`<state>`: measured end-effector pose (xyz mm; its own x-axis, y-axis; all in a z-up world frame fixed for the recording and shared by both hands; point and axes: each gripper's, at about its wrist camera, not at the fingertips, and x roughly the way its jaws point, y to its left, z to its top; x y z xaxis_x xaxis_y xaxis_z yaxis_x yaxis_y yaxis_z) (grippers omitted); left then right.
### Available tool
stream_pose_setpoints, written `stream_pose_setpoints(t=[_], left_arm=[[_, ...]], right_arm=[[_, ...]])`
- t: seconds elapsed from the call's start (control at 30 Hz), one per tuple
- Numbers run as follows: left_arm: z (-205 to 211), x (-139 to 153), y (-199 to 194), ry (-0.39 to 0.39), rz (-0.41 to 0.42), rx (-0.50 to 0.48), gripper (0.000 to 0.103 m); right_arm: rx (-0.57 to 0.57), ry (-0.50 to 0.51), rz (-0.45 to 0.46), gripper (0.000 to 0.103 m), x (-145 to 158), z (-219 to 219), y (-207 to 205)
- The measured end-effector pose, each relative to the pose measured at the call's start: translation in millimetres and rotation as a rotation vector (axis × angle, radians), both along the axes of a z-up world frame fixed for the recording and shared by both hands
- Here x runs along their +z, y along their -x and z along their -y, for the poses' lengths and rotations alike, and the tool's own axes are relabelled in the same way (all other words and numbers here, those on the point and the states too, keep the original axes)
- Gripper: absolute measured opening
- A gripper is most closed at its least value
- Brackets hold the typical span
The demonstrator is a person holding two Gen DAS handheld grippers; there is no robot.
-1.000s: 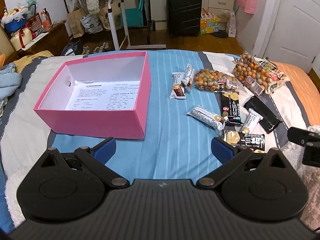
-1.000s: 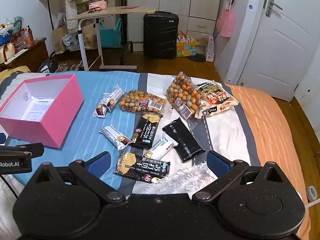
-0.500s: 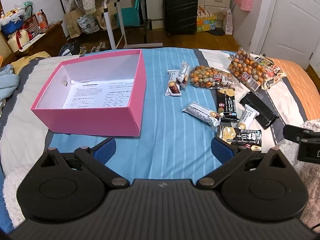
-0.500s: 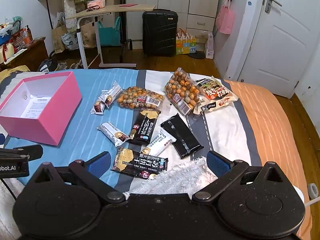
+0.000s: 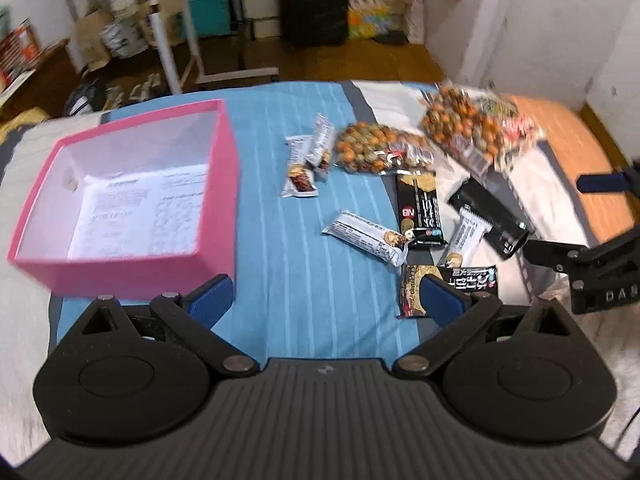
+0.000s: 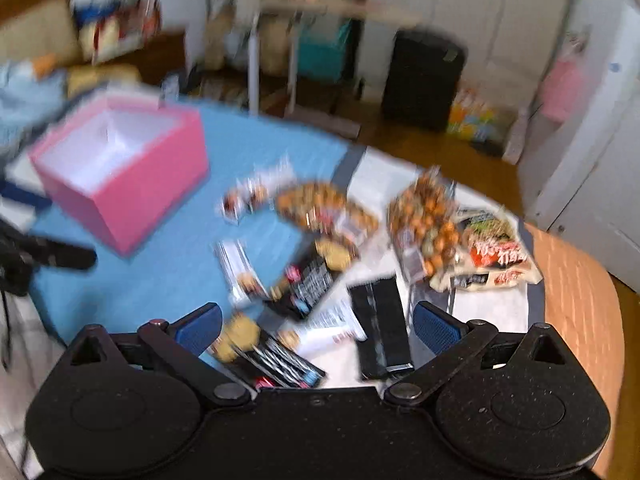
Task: Organize snacks
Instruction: 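Reach the left tool to the black NB cracker pack and grasp it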
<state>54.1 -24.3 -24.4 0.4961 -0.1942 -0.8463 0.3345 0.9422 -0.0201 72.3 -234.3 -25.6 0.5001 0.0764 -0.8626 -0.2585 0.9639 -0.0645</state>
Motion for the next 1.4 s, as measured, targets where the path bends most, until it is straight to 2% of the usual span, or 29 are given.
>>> stream_pose_setpoints(t=[0.07,0.13,0.23,0.33,0.4,0.43,0.5,0.6,0.73,0.77,0.8,0.87,0.97,1.0,1.03,1.17,1.23,1.4], left_arm=[[16.4,-13.7,-12.0,-0.025,-0.023,-0.07,0.1],[32.8,-32.0,-23.5,-0.054,-0.055,-0.119,0.1],[44.9,-57.9,-36.9,-0.011,-0.075,-0.12,0.1],[41.4,-84.7,-49.5,0.125,-0.143,-0.08,0.093],[38.3,-104.3,-56.8,0.188,-0.215,-0.051,0.079],[37.2,-112.6,-59.7,0.213,-0.249,-0.044,0.075],[36.4,-125.0,-62.9,0.243,-0.285,-0.032,0.064],[36.3,-136.0,-63.2,0.266,-0.28,-0.026,0.06],[41.1,-142.4,-60.0,0.285,-0.289,-0.051,0.055],[41.1,-142.5,-59.6,0.285,-0.296,-0.048,0.046],[40.3,-143.1,-58.4,0.286,-0.301,-0.042,0.042],[39.3,-149.0,-57.9,0.295,-0.305,-0.027,0.04],[37.0,-153.5,-60.9,0.342,-0.326,-0.006,0.038],[36.8,-155.0,-62.9,0.358,-0.337,-0.007,0.038],[36.7,-157.1,-64.8,0.376,-0.35,-0.011,0.038],[31.9,-167.0,-68.9,0.484,-0.435,-0.01,0.037],[28.3,-171.9,-69.7,0.531,-0.484,0.001,0.044],[30.8,-169.1,-62.1,0.54,-0.466,0.003,0.046]], right_arm=[[-0.023,-0.053,-0.145,0.1,-21.3,11.0,-23.4],[-0.095,-0.122,-0.33,0.088,-44.6,21.4,-43.3],[-0.141,-0.222,-0.477,0.086,-64.4,32.1,-59.4],[-0.179,-0.217,-0.508,0.086,-71.9,34.6,-62.5],[-0.182,-0.204,-0.531,0.082,-76.9,31.6,-61.2],[-0.194,-0.185,-0.536,0.079,-79.4,30.6,-62.0],[-0.216,-0.155,-0.544,0.075,-83.8,27.5,-65.4],[-0.221,-0.146,-0.575,0.073,-91.4,22.7,-70.1],[-0.259,-0.191,-0.628,0.072,-106.4,16.2,-77.8],[-0.27,-0.188,-0.655,0.072,-115.0,13.5,-79.5],[-0.274,-0.181,-0.676,0.072,-122.9,10.5,-80.9],[-0.29,-0.187,-0.7,0.072,-130.9,10.1,-82.4],[-0.321,-0.197,-0.685,0.076,-131.0,14.2,-85.2],[-0.32,-0.204,-0.675,0.075,-129.2,15.1,-84.9],[-0.307,-0.213,-0.658,0.067,-127.3,14.2,-84.0],[-0.285,-0.199,-0.615,0.058,-116.1,11.8,-77.9],[-0.289,-0.206,-0.593,0.054,-110.4,12.4,-73.8],[-0.286,-0.197,-0.567,0.05,-108.8,11.8,-72.0]])
